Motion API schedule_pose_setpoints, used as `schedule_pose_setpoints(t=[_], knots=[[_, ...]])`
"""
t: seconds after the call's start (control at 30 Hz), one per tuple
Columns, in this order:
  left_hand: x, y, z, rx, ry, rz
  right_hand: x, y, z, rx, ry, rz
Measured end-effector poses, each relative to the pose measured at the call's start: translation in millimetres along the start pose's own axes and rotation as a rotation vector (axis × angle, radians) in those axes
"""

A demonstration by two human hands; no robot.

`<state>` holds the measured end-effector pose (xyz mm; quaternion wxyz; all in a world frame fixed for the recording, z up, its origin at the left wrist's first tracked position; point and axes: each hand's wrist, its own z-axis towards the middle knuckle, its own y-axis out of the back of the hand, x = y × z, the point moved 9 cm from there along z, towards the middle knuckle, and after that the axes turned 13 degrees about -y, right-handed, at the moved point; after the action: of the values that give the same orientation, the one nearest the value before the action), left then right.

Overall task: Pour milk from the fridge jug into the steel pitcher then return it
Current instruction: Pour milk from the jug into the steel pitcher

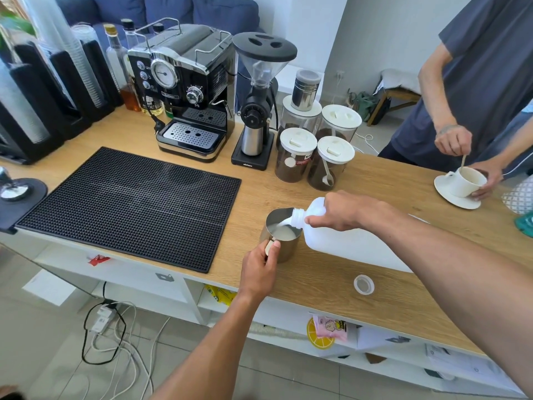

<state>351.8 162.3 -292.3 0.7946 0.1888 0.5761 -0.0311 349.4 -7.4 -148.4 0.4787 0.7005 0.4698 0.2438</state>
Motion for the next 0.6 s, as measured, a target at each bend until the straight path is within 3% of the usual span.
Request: schedule_pose_setpoints(t=[0.6], knots=[[-5.1,0.6,1.0,0.008,-0.002,-0.003,1.6,2.9,0.7,0.011,-0.011,0.012]])
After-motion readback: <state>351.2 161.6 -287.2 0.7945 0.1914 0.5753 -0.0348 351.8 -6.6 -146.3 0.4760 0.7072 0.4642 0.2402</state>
